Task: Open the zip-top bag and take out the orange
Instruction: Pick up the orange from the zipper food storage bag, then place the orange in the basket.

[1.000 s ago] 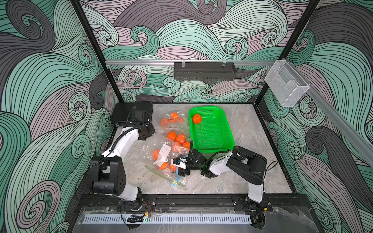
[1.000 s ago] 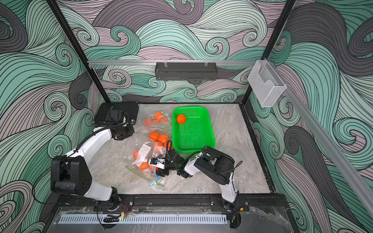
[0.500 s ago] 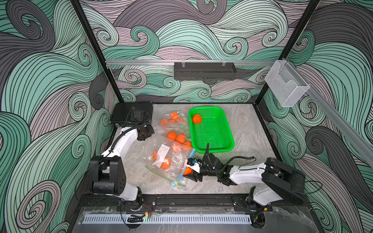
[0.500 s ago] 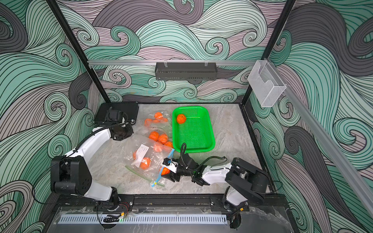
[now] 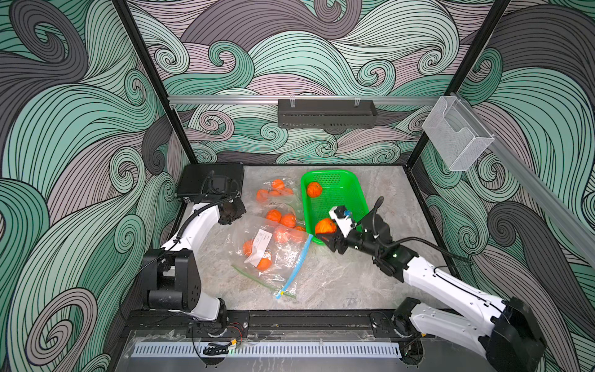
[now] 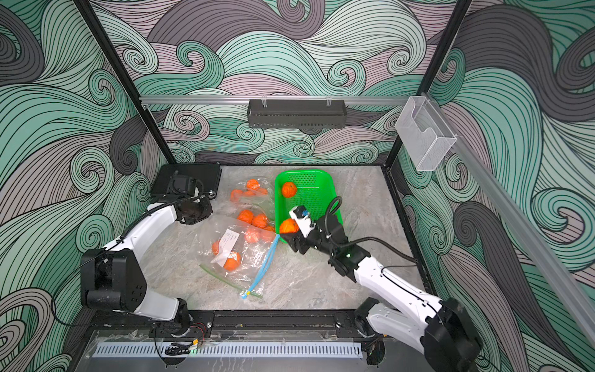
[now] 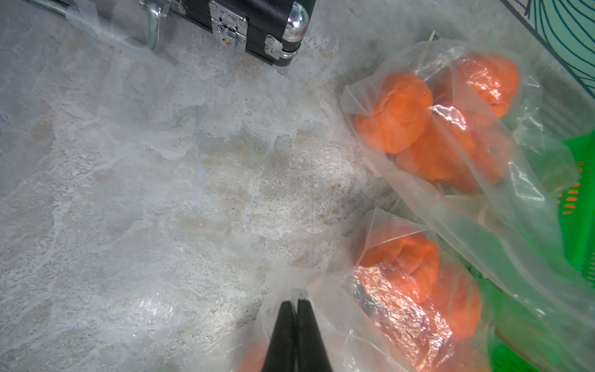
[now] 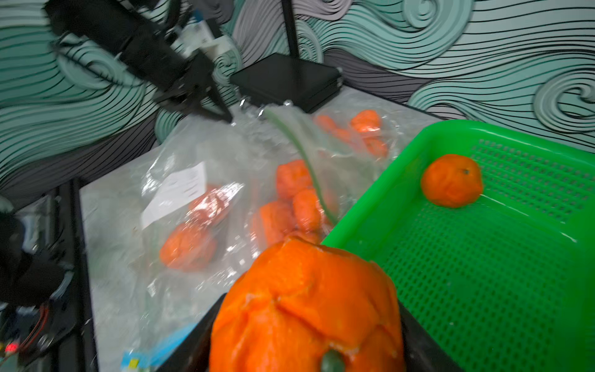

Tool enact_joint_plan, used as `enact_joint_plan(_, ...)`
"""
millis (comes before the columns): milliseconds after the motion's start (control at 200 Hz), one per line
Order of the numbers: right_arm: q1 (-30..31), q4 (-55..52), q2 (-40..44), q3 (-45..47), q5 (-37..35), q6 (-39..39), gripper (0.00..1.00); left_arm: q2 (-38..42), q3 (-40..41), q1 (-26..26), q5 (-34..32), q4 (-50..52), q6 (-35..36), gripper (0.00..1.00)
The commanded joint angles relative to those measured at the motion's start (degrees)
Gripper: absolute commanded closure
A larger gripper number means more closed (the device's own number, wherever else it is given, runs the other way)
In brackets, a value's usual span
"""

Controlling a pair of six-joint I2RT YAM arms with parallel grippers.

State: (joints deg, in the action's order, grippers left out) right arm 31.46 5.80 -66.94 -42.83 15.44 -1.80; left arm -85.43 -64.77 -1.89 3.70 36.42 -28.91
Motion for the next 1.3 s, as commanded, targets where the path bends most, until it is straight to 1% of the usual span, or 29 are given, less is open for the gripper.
enact_joint_plan(0, -7.3, -5.6, -9.4, -8.5, -0.9, -4.8, 0.48, 0.5, -0.5, 0.6, 0.8, 1.4, -0.2, 1.00)
enact_joint_plan(150, -13.2, -10.1, -24.9, -21.5, -2.0, -7.8, 0.49, 0.4, -0.5, 0.7, 1.6, 1.3, -0.4, 1.00)
enact_joint_plan(200, -13.6, -11.3, -29.2, -24.6, -4.1, -7.8, 0.49, 0.5, -0.5, 0.7, 1.8, 1.3, -0.5, 1.00)
enact_joint_plan(290, -14.0, -12.8, -36.2, -29.9, -4.7, -7.9, 0.50, 0.6, -0.4, 0.7, 2.1, 1.0, -0.5, 1.00)
enact_joint_plan(455, -14.0, -14.1, -44.8, -37.3, -6.3, -7.7, 0.48, 0.7, -0.2, 0.9, 3.2, 0.5, -0.5, 1.00)
enact_joint_plan(600, -14.1, -14.4, -50.4, -42.1, -9.5, -7.7, 0.44, 0.7, -0.1, 1.0, 3.5, 0.2, -0.4, 1.00)
enact_joint_plan(836, -14.3, -15.0, -58.4, -50.0, -11.2, -9.2, 0.40, 0.7, 0.0, 1.2, 4.3, 0.1, -0.5, 1.00)
enact_joint_plan(956, -14.3, -16.3, -62.1, -54.2, -11.6, -8.5, 0.38, 1.0, 0.1, 1.3, 4.3, 0.0, -0.4, 1.00)
enact_joint_plan(1111, -14.5, -18.0, -64.7, -58.0, -11.2, -7.7, 0.33, 1.0, 0.1, 1.3, 4.5, -0.1, -0.4, 1.00)
enact_joint_plan(1181, -14.5, -18.1, -64.9, -58.2, -11.6, -7.2, 0.31, 1.0, 0.1, 1.4, 4.5, -0.1, -0.4, 1.00)
enact_joint_plan(1291, -14.5, -18.1, -64.8, -58.1, -11.3, -7.1, 0.26, 1.0, 0.1, 1.4, 4.6, -0.1, -0.3, 1.00)
